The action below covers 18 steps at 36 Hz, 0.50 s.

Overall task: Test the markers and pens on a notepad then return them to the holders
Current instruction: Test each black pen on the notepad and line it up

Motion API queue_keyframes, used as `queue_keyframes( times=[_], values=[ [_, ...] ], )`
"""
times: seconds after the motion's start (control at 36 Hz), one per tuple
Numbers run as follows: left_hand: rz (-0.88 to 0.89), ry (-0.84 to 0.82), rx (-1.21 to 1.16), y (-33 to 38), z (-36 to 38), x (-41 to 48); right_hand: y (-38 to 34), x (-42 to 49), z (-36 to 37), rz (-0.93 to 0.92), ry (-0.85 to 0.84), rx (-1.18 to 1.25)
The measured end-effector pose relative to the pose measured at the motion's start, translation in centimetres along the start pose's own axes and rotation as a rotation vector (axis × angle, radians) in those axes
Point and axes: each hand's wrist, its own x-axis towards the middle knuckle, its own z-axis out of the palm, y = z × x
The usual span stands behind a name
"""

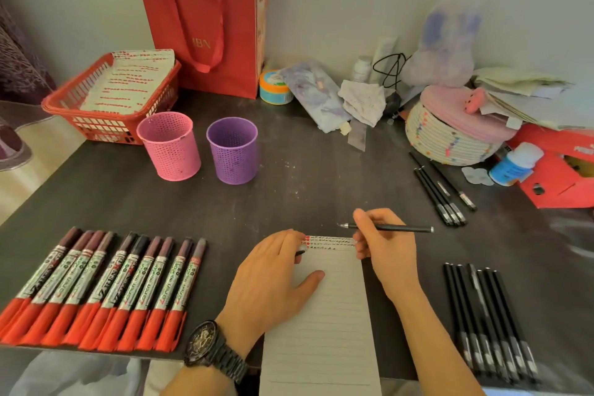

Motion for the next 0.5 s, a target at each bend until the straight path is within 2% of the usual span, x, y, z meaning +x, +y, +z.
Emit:
queue_keyframes(
  times=[0.22, 0.5],
  values=[
    [-0.01, -0.026, 0.005, 0.0, -0.1, 0.1, 1.2, -0.4, 0.7, -0.106, 0.115, -0.224],
    [-0.023, -0.046, 0.012, -0.3, 0.1, 0.2, 1.7, 0.1, 1.0, -0.039, 0.128, -0.283]
  ],
)
